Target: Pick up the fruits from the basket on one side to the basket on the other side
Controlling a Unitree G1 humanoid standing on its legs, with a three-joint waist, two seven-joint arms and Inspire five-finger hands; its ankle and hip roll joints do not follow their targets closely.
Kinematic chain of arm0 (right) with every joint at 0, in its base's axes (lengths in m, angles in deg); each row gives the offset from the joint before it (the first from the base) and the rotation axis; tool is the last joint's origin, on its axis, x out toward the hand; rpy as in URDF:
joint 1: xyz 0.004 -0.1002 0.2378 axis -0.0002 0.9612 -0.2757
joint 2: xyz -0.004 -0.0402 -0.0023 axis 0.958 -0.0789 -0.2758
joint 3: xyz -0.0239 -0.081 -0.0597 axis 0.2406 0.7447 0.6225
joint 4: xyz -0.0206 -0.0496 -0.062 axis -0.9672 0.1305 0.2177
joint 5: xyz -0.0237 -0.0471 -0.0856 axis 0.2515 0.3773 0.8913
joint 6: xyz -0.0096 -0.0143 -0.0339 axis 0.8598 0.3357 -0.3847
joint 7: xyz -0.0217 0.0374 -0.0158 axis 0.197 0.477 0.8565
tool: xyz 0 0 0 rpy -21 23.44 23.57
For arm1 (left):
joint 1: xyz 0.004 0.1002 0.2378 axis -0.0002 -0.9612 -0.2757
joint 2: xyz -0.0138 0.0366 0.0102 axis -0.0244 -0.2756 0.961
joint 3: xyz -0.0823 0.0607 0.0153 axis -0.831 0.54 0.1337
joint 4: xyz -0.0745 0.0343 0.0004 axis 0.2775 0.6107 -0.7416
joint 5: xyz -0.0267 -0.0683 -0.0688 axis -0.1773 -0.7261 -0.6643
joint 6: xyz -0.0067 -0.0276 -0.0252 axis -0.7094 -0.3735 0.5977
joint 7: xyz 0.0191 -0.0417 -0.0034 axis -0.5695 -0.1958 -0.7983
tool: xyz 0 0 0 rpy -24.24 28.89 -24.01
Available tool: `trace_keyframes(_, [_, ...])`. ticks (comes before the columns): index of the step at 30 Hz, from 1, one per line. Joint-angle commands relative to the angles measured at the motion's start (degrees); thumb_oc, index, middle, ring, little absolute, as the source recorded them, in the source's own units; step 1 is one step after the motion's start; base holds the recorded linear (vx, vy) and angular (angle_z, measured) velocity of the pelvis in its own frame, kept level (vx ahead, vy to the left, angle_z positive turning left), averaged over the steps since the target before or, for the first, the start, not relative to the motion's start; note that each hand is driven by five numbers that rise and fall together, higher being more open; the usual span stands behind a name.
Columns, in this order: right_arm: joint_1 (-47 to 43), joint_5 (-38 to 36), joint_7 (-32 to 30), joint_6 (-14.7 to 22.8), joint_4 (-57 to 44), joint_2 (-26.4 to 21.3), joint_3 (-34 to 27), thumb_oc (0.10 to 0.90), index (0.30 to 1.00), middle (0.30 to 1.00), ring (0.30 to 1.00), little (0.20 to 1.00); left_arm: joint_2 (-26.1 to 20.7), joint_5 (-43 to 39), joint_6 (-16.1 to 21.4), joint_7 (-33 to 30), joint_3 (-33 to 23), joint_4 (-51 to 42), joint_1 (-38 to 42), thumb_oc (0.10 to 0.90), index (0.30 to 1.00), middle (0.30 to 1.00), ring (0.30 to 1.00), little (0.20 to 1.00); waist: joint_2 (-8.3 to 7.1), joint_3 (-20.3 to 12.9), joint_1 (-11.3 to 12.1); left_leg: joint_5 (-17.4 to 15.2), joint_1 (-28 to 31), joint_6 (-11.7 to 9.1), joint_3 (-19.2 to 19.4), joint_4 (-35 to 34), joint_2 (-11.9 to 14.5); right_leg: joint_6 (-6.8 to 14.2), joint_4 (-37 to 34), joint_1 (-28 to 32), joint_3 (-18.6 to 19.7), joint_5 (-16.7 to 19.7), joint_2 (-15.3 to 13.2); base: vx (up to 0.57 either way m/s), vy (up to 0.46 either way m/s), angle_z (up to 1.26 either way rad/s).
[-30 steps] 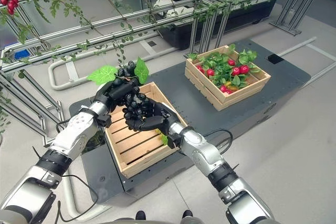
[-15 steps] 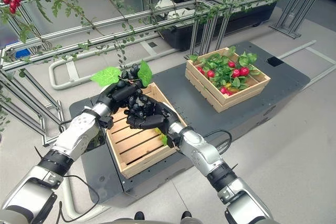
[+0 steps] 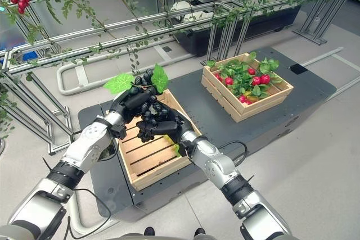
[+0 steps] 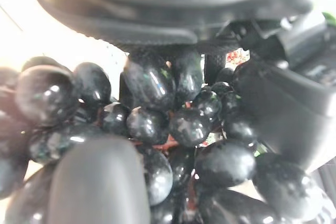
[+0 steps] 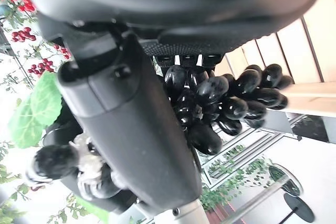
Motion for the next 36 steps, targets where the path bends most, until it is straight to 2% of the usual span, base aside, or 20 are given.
trace_keyframes(1, [-6.11,-4.64,1.08,10.94,-1.45,8.36,-2.54,0.800,0.900,0.900,0.900,0.900,3.81,-4.37,5.08,2.62,2.62,-2.10,6.20,0.400,0.300,0.300,0.300,0.300,-0.27,-7.63,0.68,-4.79,-1.02,-0.54,-0.37,0.05,-0.52,-1.20,0.12,1.36,-0.90,-3.49,-1.45,0.00,0.001,0.07])
trace_keyframes(2, [-6.11,-4.97,1.17,11.10,-1.44,8.38,-2.52,0.676,0.714,0.714,0.714,0.714,3.99,-4.55,5.07,2.48,2.82,-2.58,6.10,0.400,0.300,0.300,0.300,0.300,-0.30,-7.64,0.73,-4.82,-0.97,-0.51,-0.40,0.05,-0.51,-1.20,0.12,1.42,-0.94,-3.50,-1.44,0.01,-0.001,0.05])
trace_keyframes(3, [-6.02,-5.21,1.11,11.19,-1.38,8.57,-2.67,0.515,0.472,0.472,0.472,0.472,4.33,-4.41,4.82,2.39,2.87,-3.12,6.04,0.400,0.300,0.300,0.300,0.300,-0.35,-7.72,0.80,-4.86,-1.00,-0.50,-0.51,0.05,-0.53,-1.22,0.12,1.45,-0.98,-3.55,-1.44,0.01,-0.004,0.05])
trace_keyframes(4, [-6.12,-5.59,1.16,11.46,-0.92,8.94,-2.86,0.400,0.300,0.300,0.300,0.300,4.71,-4.16,4.67,2.39,2.98,-3.46,6.15,0.400,0.300,0.300,0.300,0.300,-0.42,-7.80,0.93,-4.92,-1.03,-0.46,-0.68,0.05,-0.57,-1.22,0.12,1.49,-1.06,-3.58,-1.44,0.01,-0.005,0.04])
trace_keyframes(12, [-6.50,-5.90,0.62,11.92,-0.31,9.21,-3.45,0.400,0.300,0.300,0.300,0.300,4.69,-2.51,3.53,1.47,3.49,-5.15,6.39,0.400,0.300,0.300,0.300,0.300,-0.53,-7.80,1.09,-5.06,-0.93,-0.34,-0.85,0.05,-0.56,-1.20,0.12,1.60,-1.23,-3.62,-1.48,0.00,-0.002,0.02])
trace_keyframes(13, [-6.26,-5.86,0.48,11.90,-0.43,9.10,-3.63,0.400,0.300,0.300,0.300,0.300,4.55,-1.58,3.14,1.08,3.42,-5.25,6.29,0.566,0.549,0.549,0.549,0.549,-0.55,-7.83,1.06,-5.05,-0.91,-0.33,-0.80,0.05,-0.52,-1.16,0.12,1.59,-1.24,-3.58,-1.50,0.00,0.000,0.00])
trace_keyframes(14, [-6.03,-5.94,0.10,11.85,-0.57,8.86,-3.86,0.400,0.300,0.300,0.300,0.300,4.16,0.48,3.15,0.07,3.36,-5.02,6.20,0.800,0.900,0.900,0.900,0.900,-0.54,-7.87,1.00,-5.06,-0.91,-0.30,-0.70,0.05,-0.51,-1.11,0.12,1.55,-1.19,-3.57,-1.51,0.00,0.000,0.00])
trace_keyframes(18, [-5.70,-6.07,0.00,12.11,-0.64,8.40,-4.14,0.400,0.300,0.300,0.300,0.300,2.85,4.67,2.95,-2.39,3.09,-4.07,5.94,0.800,0.900,0.900,0.900,0.900,-0.52,-7.87,0.98,-4.99,-0.92,-0.30,-0.54,0.05,-0.48,-1.05,0.12,1.45,-1.07,-3.46,-1.50,0.00,0.000,0.00])
trace_keyframes(26, [-3.63,-7.44,-0.22,13.68,-0.82,7.17,-5.47,0.400,0.300,0.300,0.300,0.300,-1.65,17.86,8.28,-7.01,2.32,2.00,5.16,0.800,0.900,0.900,0.900,0.900,-0.57,-7.94,0.44,-4.76,-1.02,-0.32,0.22,0.05,-0.25,-0.95,0.12,0.96,-0.41,-3.29,-1.40,0.00,0.000,0.00])
trace_keyframes(33, [-1.12,-4.99,-0.72,15.53,-1.00,5.65,-7.11,0.400,0.300,0.300,0.300,0.300,-4.65,23.97,9.09,-9.29,1.52,1.91,3.79,0.800,0.900,0.900,0.900,0.900,-0.53,-7.74,-0.11,-4.80,-0.89,-0.37,0.95,0.05,0.00,-0.96,0.12,0.74,0.09,-3.25,-1.20,0.00,0.000,0.00])
trace_keyframes(36, [0.05,-5.17,-1.52,16.17,-1.44,4.61,-8.92,0.400,0.300,0.300,0.300,0.300,-5.34,24.82,8.35,-10.03,0.28,1.71,2.42,0.800,0.900,0.900,0.900,0.900,-0.51,-7.76,-0.45,-4.87,-0.81,-0.37,1.35,0.05,0.11,-0.91,0.12,0.57,0.53,-3.21,-1.06,0.01,0.002,-0.01])
